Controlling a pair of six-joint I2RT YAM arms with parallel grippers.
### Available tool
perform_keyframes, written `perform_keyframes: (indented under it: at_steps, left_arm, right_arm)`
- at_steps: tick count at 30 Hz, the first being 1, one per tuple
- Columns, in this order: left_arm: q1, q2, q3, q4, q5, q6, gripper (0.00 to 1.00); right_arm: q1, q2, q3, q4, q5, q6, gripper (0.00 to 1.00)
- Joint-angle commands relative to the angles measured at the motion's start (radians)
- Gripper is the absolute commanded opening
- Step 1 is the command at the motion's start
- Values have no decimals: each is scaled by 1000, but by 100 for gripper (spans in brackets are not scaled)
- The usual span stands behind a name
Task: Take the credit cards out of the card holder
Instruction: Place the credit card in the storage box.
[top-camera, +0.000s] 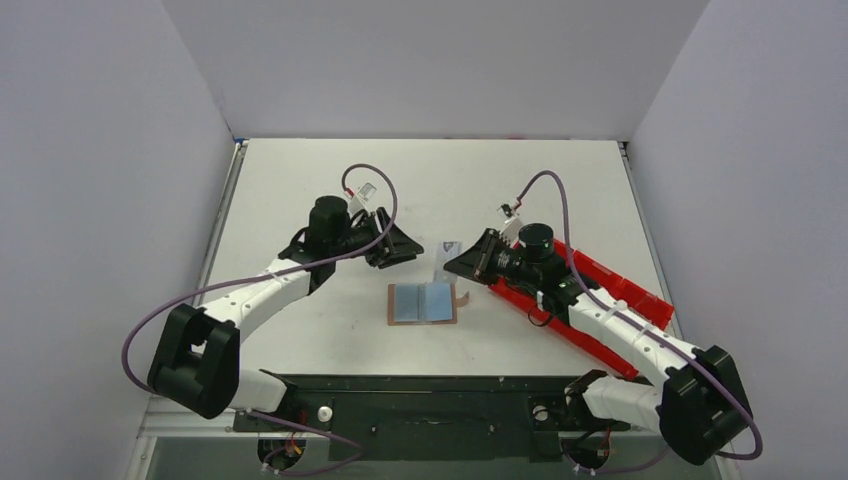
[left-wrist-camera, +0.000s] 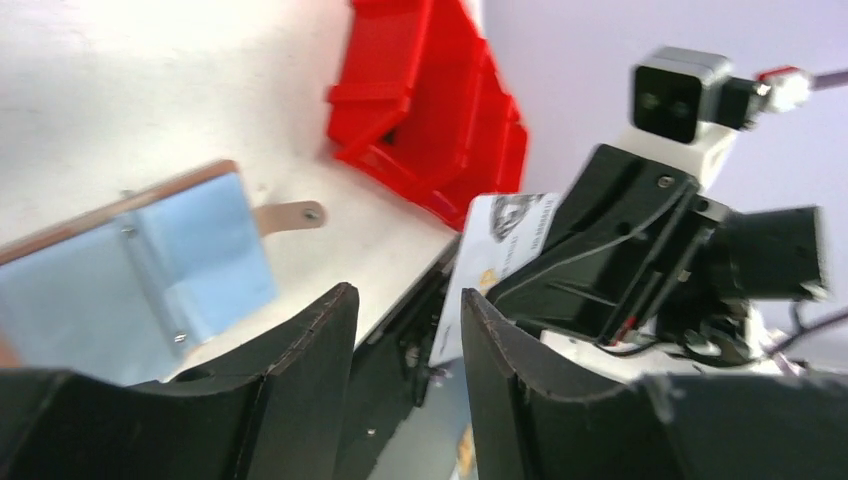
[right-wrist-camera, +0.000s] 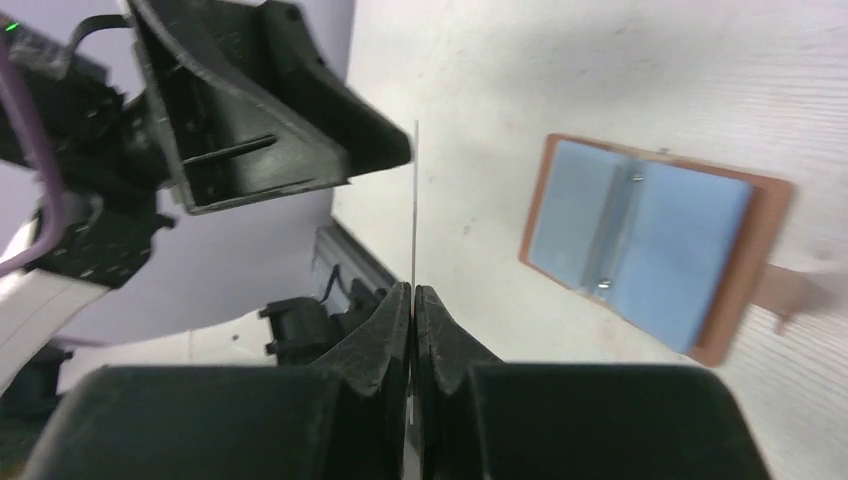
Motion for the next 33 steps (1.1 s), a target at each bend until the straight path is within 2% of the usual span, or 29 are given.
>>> perform_keyframes:
  at_steps: [1, 6, 9, 11, 15, 24, 28, 33]
  left_arm:
    - [4, -77, 140, -369, -181, 243, 41]
    - [3, -111, 187, -569, -295, 365, 46]
    - [2, -137, 184, -600, -310, 395, 48]
    - [1, -155, 178, -607, -312, 414, 49]
    - [0, -160, 196, -627, -298, 443, 51]
    - [-3, -129, 267, -674, -253, 491, 53]
    - [-9, -117, 276, -684, -249, 499, 53]
    - [-18, -108, 270, -677, -246, 494, 54]
  right_arm:
    - [-29, -103, 60, -240, 220, -120, 0]
    - [-50, -225, 114, -582, 497, -187, 0]
    - [-67, -262, 156, -755, 711, -179, 0]
    - [-79, -276, 190, -907, 815, -153, 0]
    - [-122, -262, 237, -1086, 989, -108, 0]
    - [-293, -140, 318, -1392, 1288, 23, 0]
    - [-348, -72, 338, -1521, 1364, 107, 0]
    - [-434, -45, 295, -1541, 1391, 119, 0]
